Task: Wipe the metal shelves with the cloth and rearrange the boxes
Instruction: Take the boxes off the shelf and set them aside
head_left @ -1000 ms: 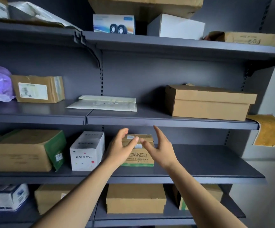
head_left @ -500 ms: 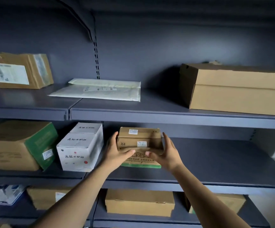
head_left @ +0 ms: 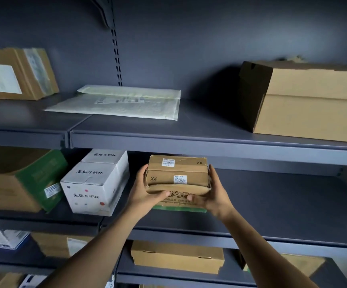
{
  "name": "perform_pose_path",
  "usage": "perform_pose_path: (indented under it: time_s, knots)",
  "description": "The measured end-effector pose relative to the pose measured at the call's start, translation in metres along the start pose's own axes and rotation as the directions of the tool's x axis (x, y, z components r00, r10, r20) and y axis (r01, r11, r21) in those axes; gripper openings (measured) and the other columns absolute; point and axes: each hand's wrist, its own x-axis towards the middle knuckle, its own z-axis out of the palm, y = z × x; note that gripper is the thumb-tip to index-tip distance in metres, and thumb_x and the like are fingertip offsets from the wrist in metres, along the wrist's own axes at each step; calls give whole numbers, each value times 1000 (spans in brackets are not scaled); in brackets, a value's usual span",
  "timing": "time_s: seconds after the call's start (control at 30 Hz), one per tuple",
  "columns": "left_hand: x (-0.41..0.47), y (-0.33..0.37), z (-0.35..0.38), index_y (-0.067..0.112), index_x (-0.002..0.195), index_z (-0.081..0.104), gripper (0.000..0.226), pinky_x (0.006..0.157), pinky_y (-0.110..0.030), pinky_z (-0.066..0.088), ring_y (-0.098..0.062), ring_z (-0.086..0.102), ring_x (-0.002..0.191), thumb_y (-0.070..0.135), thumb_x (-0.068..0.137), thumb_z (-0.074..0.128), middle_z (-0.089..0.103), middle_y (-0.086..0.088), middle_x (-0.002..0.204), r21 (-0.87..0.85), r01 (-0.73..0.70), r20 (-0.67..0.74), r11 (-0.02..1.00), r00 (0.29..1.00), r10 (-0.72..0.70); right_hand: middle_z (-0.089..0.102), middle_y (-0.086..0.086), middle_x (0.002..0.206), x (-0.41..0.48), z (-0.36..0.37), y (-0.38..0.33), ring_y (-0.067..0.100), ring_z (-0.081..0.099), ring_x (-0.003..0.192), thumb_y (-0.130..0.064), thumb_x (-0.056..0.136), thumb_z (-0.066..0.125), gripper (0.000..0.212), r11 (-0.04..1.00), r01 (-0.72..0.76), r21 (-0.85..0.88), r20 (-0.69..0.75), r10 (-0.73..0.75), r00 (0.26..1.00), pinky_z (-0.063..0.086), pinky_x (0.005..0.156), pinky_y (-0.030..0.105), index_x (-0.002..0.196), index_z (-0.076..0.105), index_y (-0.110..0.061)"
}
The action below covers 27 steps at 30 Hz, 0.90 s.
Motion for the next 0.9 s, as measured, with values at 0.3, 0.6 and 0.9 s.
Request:
perform_pose_path:
  time_s: [0.3, 0.6, 0.9]
  knots:
    - [-62, 16, -32, 31, 151, 31, 101, 93, -1, 38, 28, 47, 109, 19, 72, 92, 50, 30, 130, -70, -70, -31, 995, 997, 68, 64, -7, 136, -68, 27, -48, 21, 65, 121, -40, 63, 96, 101, 999, 42, -14, -109, -44, 993, 56, 98, 52, 147, 40, -38]
    - [-161, 40, -104, 43, 143, 32, 94, 85, -3, 42, 27, 47, 111, 23, 73, 91, 49, 30, 132, -123, -149, -12, 981, 989, 149, 69, 8, 127, -171, 89, -111, 29, 69, 115, -9, 84, 83, 72, 993, 113, -34, -93, -115, 989, 58, 94, 52, 142, 43, -24]
    - [-205, 95, -148, 37, 150, 31, 103, 100, -19, 45, 13, 50, 120, 34, 67, 92, 51, 25, 135, -151, -261, -26, 953, 965, 261, 57, 11, 139, -210, 112, -174, 29, 57, 130, -48, 73, 91, 92, 971, 222, -85, -247, -237, 940, 49, 105, 54, 149, 42, -30]
